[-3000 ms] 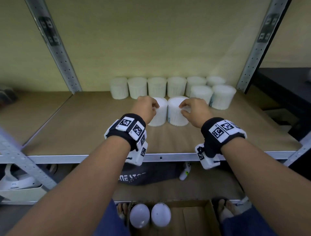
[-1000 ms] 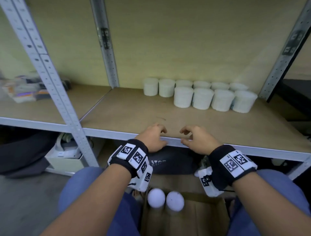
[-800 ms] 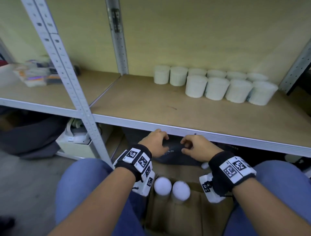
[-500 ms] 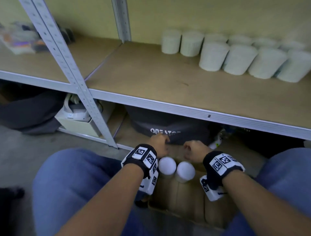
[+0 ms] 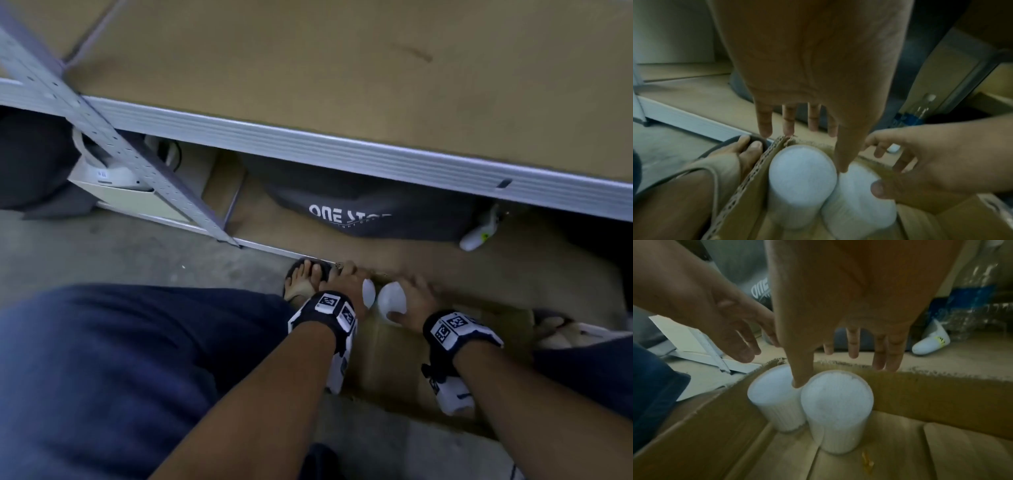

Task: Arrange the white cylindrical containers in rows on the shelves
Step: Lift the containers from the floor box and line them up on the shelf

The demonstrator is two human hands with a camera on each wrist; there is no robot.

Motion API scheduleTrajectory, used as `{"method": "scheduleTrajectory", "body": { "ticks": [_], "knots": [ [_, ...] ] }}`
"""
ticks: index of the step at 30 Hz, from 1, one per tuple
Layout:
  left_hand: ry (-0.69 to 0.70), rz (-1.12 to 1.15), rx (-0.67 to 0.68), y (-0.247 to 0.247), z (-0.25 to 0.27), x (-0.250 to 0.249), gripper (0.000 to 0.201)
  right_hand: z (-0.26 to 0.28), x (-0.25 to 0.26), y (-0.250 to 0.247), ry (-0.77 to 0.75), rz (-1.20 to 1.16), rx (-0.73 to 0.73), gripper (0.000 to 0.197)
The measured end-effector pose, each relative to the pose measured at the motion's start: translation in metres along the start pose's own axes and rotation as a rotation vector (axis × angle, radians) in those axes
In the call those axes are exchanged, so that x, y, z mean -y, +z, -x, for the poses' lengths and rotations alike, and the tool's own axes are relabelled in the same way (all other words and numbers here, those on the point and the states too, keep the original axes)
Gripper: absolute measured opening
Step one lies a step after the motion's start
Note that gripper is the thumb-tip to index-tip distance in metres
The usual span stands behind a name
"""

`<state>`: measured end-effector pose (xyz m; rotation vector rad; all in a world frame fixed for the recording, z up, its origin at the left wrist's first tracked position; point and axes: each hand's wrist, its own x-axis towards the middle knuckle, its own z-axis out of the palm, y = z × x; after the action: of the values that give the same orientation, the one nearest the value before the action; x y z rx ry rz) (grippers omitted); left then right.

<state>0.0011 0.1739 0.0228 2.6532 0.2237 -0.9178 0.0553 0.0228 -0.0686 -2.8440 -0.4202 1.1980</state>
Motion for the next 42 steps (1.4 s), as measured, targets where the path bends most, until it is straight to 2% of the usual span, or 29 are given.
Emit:
{"method": "scheduleTrajectory", "body": {
  "ticks": [3, 6, 9, 11, 15, 17, 20, 24, 27, 30, 35, 38, 42],
  "knots": [
    [-0.106, -0.039, 0.018, 0.03, -0.032, 0.009, 0.055, -0.008, 0.003, 0.009, -0.004, -0.027, -0.016, 0.086],
    [-0.085, -0.104, 0.028, 0.053, -0.053, 0.013, 0.066, -0.014, 0.004, 0.018, -0.027, -0.14, -0.029, 0.078],
    [-0.074, -0.218, 0.006, 0.07, -0.068, 0.018, 0.076, -0.019, 0.005, 0.023, -0.038, -0.222, 0.004, 0.08],
    [-0.055, -0.238, 0.001, 0.079, -0.074, 0.02, 0.08, -0.023, 0.006, 0.027, -0.03, -0.218, -0.032, 0.081],
    [-0.057, -0.208, 0.001, 0.08, -0.079, 0.018, 0.074, -0.024, 0.01, 0.031, -0.003, -0.224, -0.086, 0.07],
    [-0.069, -0.194, 0.008, 0.077, -0.078, 0.015, 0.071, -0.022, 0.007, 0.032, -0.004, -0.221, -0.102, 0.07],
    [-0.093, -0.184, 0.005, 0.07, -0.072, 0.009, 0.068, -0.015, 0.003, 0.028, -0.009, -0.219, -0.116, 0.072],
    [-0.102, -0.111, 0.007, 0.061, -0.059, 0.0, 0.083, 0.002, -0.002, 0.015, 0.023, -0.217, -0.103, 0.07],
    [-0.099, -0.057, -0.01, 0.049, -0.043, -0.005, 0.081, 0.021, -0.005, 0.003, 0.006, -0.202, -0.095, 0.07],
    [-0.089, -0.067, -0.035, 0.027, -0.019, -0.009, 0.079, 0.042, -0.007, -0.014, -0.013, -0.185, -0.114, 0.072],
    [-0.041, -0.003, -0.057, -0.011, 0.01, -0.014, 0.094, 0.081, -0.004, -0.049, -0.037, -0.133, -0.147, 0.074],
    [-0.002, -0.028, -0.1, -0.039, 0.03, -0.022, 0.096, 0.104, 0.0, -0.073, -0.067, -0.106, -0.139, 0.083],
    [0.05, -0.04, -0.165, -0.07, 0.059, -0.034, 0.096, 0.144, 0.009, -0.106, -0.15, -0.049, -0.223, 0.079]
  ]
}}
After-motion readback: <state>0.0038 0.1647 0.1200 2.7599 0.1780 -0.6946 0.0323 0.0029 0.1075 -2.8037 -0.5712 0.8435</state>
